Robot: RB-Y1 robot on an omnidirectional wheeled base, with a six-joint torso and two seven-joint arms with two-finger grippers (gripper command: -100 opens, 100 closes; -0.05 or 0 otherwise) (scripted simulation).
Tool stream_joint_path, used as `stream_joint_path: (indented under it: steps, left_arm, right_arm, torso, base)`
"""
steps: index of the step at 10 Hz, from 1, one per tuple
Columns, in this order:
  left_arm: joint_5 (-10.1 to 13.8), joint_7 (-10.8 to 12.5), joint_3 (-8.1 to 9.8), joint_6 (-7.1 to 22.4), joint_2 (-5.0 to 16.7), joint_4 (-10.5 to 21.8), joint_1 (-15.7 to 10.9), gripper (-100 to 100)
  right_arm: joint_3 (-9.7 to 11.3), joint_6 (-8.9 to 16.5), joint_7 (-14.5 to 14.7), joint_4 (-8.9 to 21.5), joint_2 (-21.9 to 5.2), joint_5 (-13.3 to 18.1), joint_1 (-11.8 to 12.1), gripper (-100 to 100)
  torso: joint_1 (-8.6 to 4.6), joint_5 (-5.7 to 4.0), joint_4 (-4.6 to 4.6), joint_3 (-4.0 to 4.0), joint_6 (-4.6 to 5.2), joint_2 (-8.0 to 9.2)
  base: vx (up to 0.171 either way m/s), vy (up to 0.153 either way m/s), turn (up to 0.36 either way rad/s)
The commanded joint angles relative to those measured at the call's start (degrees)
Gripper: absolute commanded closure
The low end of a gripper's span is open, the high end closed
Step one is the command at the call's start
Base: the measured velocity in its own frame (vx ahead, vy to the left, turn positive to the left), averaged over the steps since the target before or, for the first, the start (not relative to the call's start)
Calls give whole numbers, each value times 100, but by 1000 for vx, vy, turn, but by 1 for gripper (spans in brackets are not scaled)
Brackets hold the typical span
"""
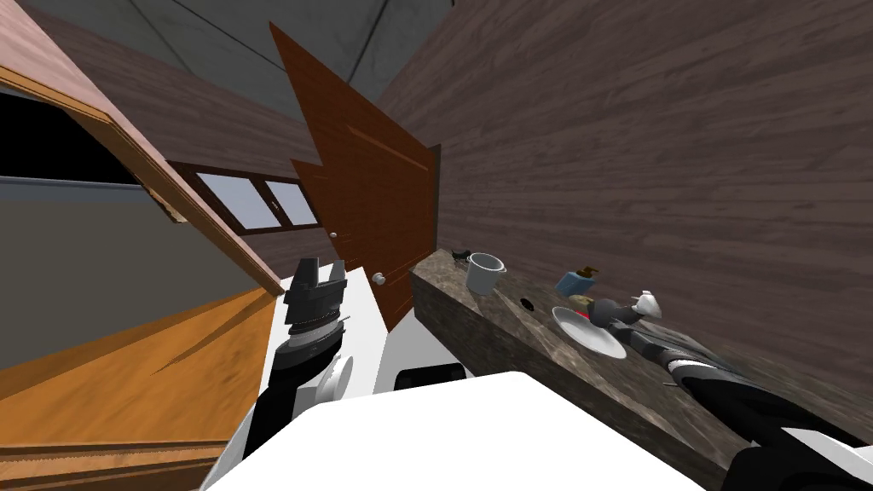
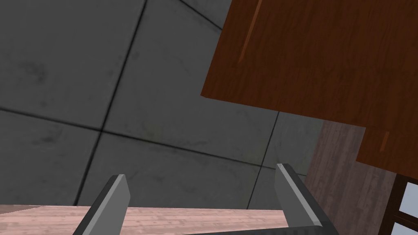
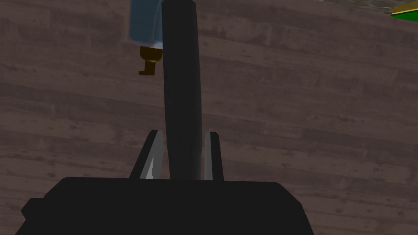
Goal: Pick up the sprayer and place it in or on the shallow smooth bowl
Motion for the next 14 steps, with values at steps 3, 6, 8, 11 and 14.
stream_joint_path:
  steps: [3, 6, 8, 11, 14]
  left_arm:
    - [0, 0, 0, 0, 0, 0, 0, 0]
    - [0, 0, -1, 0, -1, 0, 1, 0]
    - [0, 0, -1, 0, -1, 0, 1, 0]
    - [0, 0, -1, 0, -1, 0, 1, 0]
    - [0, 0, -1, 0, -1, 0, 1, 0]
  right_arm:
    - [-409, 77, -257, -190, 103, -108, 9, 100]
    - [-343, 72, -211, -163, 104, -69, -15, -100]
    - [-343, 72, -211, -163, 104, -69, -15, -100]
    - [-445, 145, -252, -328, 53, -131, 115, -100]
    - [-751, 365, -377, -824, -99, -317, 507, -100]
  torso:
    - [10, 0, 0, -2, 1, -5]
    - [46, 2, -1, -1, 5, -2]
    - [55, 5, 0, 0, 6, 0]
    - [57, 5, 0, 0, 6, 0]
    - [53, 5, -1, -3, 6, -6]
  base:
    - [7, -116, 129]
    - [4, -22, 9]
    - [0, 0, 0]
    - [3, -3, -13]
    - [18, -11, -66]
